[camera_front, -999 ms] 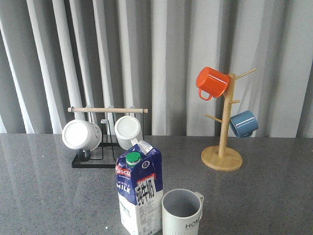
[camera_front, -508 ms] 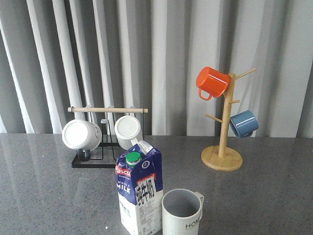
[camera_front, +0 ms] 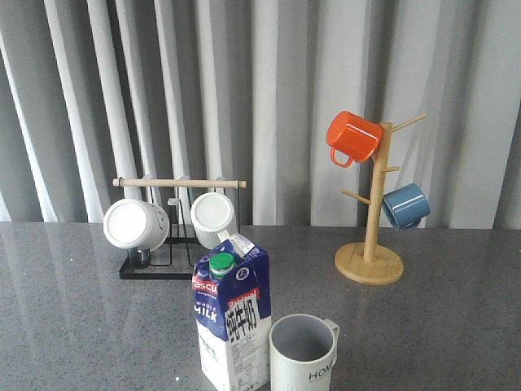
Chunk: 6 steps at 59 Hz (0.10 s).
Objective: Place milk next to cup
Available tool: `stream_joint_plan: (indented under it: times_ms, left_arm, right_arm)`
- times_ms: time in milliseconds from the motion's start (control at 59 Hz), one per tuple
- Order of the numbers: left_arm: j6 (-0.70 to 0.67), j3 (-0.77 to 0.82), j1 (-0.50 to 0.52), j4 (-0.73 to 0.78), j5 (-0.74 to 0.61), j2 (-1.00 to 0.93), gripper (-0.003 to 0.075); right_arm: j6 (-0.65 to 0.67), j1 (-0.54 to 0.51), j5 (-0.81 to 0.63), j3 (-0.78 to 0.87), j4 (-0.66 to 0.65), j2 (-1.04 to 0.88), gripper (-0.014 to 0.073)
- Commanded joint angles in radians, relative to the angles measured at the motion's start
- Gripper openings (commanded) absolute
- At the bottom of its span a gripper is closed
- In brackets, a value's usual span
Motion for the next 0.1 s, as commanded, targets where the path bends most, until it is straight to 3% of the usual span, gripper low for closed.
stream_joint_plan:
  times_ms: [0, 85]
  left_arm:
    - [-0.006, -0.019, 0.003, -0.008, -0.079, 0.0, -0.0006]
    - [-0.006, -0.019, 0.003, -0.008, -0.079, 0.0, -0.0006]
  right_arm:
    - [-0.004, -0.007, -0.077, 0.009, -0.005, -0.012, -0.0006]
    - [-0.004, -0.007, -0.077, 0.009, -0.005, -0.012, -0.0006]
